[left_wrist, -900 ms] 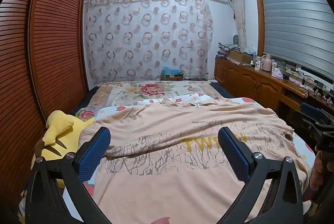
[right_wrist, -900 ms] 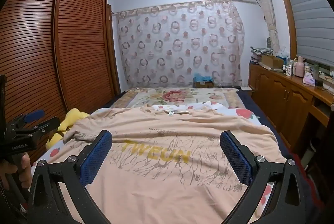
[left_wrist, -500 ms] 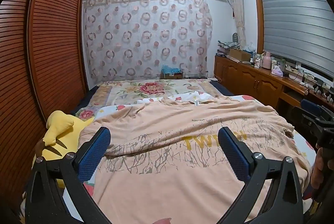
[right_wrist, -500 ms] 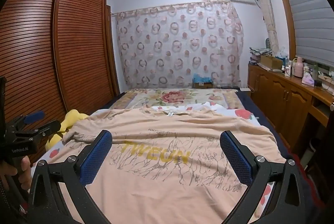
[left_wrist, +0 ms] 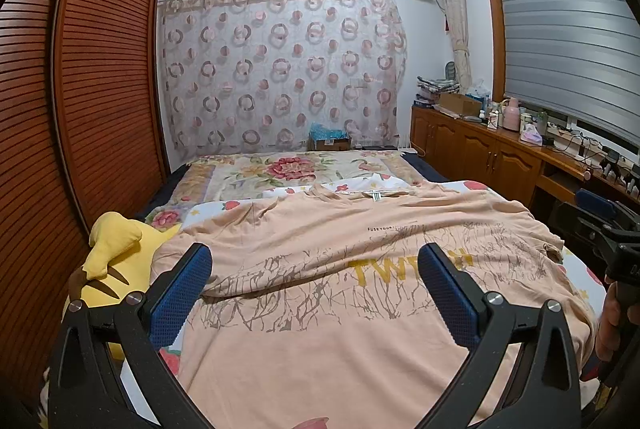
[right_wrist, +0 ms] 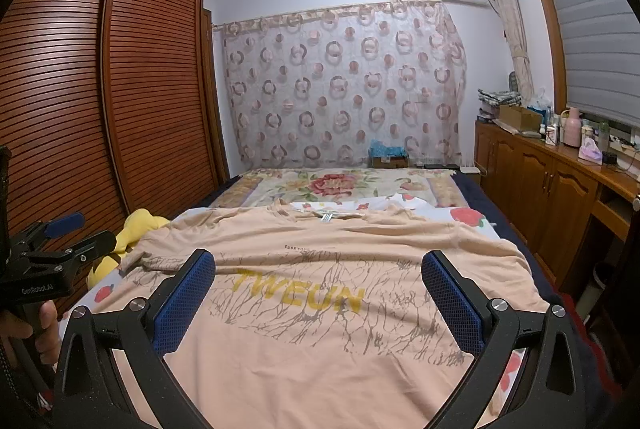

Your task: Fold small clothes

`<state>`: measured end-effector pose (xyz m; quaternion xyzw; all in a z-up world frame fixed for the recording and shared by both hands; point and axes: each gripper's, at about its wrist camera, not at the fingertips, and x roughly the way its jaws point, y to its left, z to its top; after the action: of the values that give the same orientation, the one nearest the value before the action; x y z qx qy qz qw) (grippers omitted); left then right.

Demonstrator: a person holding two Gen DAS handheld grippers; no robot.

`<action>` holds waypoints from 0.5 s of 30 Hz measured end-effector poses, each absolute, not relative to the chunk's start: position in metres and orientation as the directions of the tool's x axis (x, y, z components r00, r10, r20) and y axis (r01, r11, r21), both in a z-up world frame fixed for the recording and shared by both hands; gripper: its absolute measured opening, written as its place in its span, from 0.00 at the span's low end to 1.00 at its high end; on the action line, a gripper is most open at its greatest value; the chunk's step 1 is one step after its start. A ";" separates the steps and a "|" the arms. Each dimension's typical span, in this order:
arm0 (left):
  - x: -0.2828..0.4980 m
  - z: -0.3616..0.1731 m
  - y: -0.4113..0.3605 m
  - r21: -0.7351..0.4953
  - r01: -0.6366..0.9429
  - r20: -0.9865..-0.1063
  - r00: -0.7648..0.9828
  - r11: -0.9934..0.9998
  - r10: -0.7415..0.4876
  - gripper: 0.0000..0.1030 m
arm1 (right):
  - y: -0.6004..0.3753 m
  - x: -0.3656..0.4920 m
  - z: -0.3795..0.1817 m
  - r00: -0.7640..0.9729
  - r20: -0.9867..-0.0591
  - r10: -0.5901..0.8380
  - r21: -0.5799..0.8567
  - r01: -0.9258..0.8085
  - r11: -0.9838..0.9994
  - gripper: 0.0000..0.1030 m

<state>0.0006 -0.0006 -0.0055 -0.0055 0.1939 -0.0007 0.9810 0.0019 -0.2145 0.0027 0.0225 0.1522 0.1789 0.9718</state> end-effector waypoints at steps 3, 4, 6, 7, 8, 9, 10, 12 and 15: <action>0.001 -0.005 -0.001 -0.012 0.000 -0.381 0.925 1.000 -0.004 1.00 | -0.215 0.002 0.002 0.889 -0.288 0.355 0.099 -0.341 0.935 1.00; -0.001 -0.005 0.001 -0.013 -0.001 -0.381 0.925 1.000 -0.004 1.00 | -0.214 0.002 0.003 0.889 -0.289 0.354 0.097 -0.341 0.935 1.00; -0.002 -0.005 0.002 -0.011 -0.001 -0.382 0.924 1.000 -0.003 1.00 | -0.214 0.002 0.002 0.889 -0.291 0.354 0.096 -0.341 0.935 1.00; -0.002 -0.005 0.002 -0.011 -0.001 -0.381 0.924 1.000 -0.004 1.00 | -0.214 0.001 0.002 0.889 -0.292 0.354 0.096 -0.341 0.935 1.00; -0.002 -0.004 0.002 -0.011 -0.001 -0.381 0.924 1.000 -0.004 1.00 | -0.214 0.001 0.002 0.889 -0.292 0.353 0.097 -0.340 0.935 1.00; -0.001 -0.004 0.002 -0.011 0.000 -0.382 0.924 1.000 -0.004 1.00 | -0.214 0.001 0.003 0.889 -0.292 0.354 0.097 -0.340 0.935 1.00; -0.002 -0.005 0.002 -0.010 -0.001 -0.382 0.924 1.000 -0.003 1.00 | -0.214 0.001 0.003 0.889 -0.292 0.353 0.097 -0.340 0.935 1.00; -0.001 -0.004 0.002 -0.011 0.000 -0.382 0.924 1.000 -0.004 1.00 | -0.215 0.001 0.003 0.889 -0.292 0.352 0.097 -0.338 0.936 1.00; -0.001 -0.004 0.002 -0.010 -0.001 -0.382 0.924 1.000 -0.003 1.00 | -0.214 0.001 0.003 0.889 -0.291 0.352 0.097 -0.339 0.936 1.00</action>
<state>-0.0013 0.0018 -0.0042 -0.0047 0.1949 -0.0005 0.9808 0.0012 -0.2142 0.0032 0.0218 0.1539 0.1777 0.9717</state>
